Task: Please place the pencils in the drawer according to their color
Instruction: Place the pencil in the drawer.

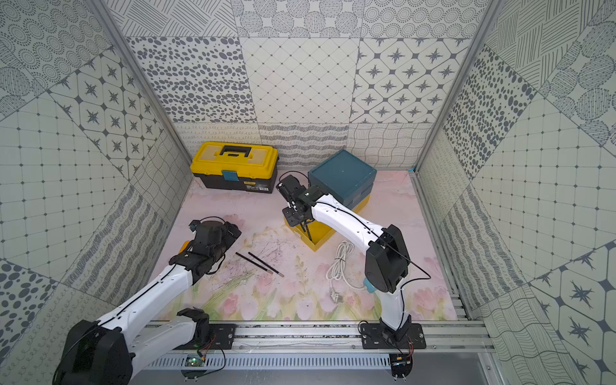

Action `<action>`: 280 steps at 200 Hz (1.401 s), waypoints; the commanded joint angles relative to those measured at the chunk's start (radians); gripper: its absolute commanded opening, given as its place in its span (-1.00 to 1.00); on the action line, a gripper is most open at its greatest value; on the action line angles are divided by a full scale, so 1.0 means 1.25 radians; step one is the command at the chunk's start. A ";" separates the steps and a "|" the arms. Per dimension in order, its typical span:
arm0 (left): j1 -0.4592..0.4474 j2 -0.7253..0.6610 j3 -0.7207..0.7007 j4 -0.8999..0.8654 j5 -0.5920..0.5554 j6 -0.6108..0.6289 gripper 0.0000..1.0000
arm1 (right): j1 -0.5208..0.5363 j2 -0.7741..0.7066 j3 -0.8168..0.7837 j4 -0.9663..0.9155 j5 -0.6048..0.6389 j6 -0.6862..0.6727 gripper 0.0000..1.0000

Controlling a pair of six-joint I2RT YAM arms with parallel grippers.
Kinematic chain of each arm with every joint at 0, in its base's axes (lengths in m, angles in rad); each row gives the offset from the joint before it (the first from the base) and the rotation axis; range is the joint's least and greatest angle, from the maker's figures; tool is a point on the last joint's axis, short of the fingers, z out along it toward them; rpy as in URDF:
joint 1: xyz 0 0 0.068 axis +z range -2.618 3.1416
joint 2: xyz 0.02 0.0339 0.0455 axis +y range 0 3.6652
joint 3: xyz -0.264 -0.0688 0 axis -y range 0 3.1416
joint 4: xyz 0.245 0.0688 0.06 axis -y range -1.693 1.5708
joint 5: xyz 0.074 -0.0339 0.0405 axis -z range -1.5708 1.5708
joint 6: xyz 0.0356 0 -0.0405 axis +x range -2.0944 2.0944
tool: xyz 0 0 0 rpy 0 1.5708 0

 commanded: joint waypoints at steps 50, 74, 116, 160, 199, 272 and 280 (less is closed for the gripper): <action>0.003 0.008 -0.002 0.025 0.011 0.000 0.99 | -0.081 -0.004 -0.079 0.037 0.012 -0.015 -1.00; 0.003 0.006 -0.002 0.024 0.012 0.001 0.99 | -0.090 0.019 -0.091 0.046 0.007 -0.014 -1.00; 0.002 0.002 -0.003 0.022 0.007 0.001 0.99 | -0.094 0.054 -0.094 0.055 -0.004 -0.017 -1.00; 0.003 -0.001 -0.004 0.017 0.004 0.002 0.98 | -0.095 0.078 -0.098 0.058 -0.012 -0.018 -1.00; 0.003 -0.002 -0.003 0.019 0.004 0.001 0.99 | -0.095 0.101 -0.098 0.058 -0.016 -0.019 -1.00; 0.003 -0.001 -0.004 0.017 0.003 0.001 0.99 | -0.095 0.130 -0.101 0.061 -0.017 -0.019 -1.00; 0.003 -0.002 -0.004 0.017 0.003 0.001 0.99 | -0.095 0.131 -0.101 0.061 -0.019 -0.019 -1.00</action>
